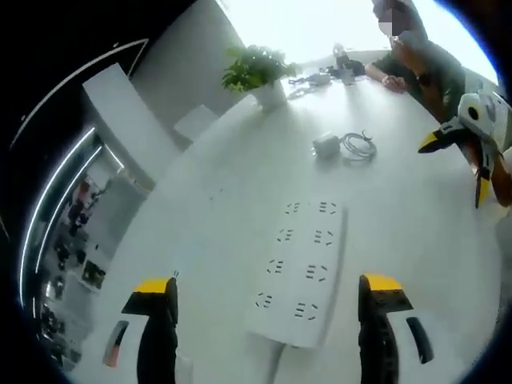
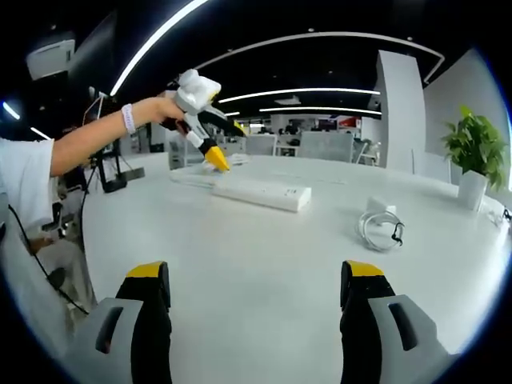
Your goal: Straighten the power strip on the desk, plug the charger into it
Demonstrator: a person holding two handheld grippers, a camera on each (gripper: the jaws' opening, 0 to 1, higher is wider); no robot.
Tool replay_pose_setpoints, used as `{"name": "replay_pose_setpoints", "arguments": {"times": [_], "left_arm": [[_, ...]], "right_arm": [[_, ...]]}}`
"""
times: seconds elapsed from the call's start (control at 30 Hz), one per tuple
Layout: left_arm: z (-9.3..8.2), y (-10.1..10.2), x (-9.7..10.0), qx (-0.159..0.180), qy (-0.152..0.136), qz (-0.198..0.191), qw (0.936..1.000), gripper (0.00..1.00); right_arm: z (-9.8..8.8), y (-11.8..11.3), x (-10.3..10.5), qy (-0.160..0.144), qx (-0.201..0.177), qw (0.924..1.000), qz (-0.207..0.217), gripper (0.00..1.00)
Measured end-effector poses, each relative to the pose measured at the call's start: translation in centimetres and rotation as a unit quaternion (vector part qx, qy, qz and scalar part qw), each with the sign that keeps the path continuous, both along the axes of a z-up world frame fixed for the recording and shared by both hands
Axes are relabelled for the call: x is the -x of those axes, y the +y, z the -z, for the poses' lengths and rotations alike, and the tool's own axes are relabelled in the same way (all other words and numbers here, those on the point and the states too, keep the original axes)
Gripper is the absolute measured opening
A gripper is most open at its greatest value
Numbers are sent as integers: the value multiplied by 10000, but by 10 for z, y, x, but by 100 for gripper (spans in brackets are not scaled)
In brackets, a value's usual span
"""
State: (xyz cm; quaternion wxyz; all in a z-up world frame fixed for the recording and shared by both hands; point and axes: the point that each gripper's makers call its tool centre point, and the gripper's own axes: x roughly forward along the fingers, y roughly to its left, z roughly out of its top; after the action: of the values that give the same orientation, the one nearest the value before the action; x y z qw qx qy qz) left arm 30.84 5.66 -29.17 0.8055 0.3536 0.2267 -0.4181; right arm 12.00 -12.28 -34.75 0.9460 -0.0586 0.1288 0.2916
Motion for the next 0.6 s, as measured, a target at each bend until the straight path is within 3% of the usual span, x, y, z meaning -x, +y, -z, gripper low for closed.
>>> {"name": "replay_pose_setpoints", "arguments": {"times": [0.6], "left_arm": [[-42, 27, 3, 871, -454, -264, 9948, 94]], "right_arm": [[-2, -2, 1, -27, -56, 10000, 8, 87]]}}
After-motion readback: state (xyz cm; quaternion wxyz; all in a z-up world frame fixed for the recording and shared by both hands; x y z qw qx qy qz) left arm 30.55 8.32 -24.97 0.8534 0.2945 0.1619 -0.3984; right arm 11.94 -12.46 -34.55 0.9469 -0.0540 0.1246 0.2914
